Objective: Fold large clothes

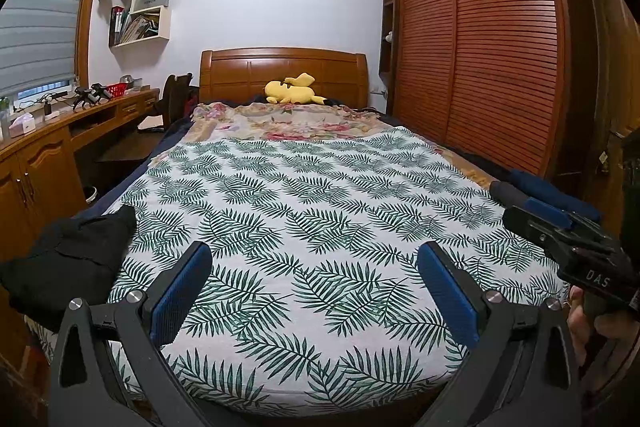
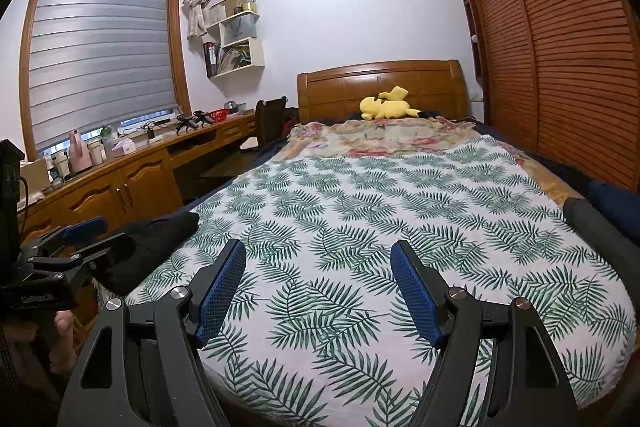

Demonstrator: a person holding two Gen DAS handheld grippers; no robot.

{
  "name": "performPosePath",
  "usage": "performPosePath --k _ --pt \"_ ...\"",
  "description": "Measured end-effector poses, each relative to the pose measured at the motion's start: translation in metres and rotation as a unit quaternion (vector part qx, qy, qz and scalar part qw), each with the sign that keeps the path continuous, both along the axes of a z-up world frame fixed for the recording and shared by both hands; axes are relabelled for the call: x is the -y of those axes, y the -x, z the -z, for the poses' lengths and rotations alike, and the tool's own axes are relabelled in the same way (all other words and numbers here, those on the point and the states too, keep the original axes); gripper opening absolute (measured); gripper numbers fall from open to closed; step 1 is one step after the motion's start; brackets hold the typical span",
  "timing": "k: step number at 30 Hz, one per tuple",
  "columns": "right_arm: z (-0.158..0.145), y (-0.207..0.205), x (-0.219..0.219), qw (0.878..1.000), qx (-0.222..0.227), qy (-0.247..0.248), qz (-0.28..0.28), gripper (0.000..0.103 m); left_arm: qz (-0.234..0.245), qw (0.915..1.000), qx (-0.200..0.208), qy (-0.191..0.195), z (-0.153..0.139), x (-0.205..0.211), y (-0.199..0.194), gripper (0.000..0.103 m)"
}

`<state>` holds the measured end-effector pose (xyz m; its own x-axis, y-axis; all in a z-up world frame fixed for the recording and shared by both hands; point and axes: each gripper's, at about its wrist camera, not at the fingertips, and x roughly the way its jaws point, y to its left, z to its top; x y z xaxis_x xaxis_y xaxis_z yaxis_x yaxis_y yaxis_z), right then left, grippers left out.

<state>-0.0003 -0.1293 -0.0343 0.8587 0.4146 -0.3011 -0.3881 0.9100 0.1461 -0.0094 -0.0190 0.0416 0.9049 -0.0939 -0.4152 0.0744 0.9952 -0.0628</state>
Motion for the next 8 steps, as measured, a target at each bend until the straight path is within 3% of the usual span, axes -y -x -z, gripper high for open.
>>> performPosePath --k 8 --pt "-0.0012 -0.0001 0.0011 1.000 -0.001 0.002 0.002 0.076 0.001 1.0000 0.002 0.001 0.0001 0.0006 0.0002 0.103"
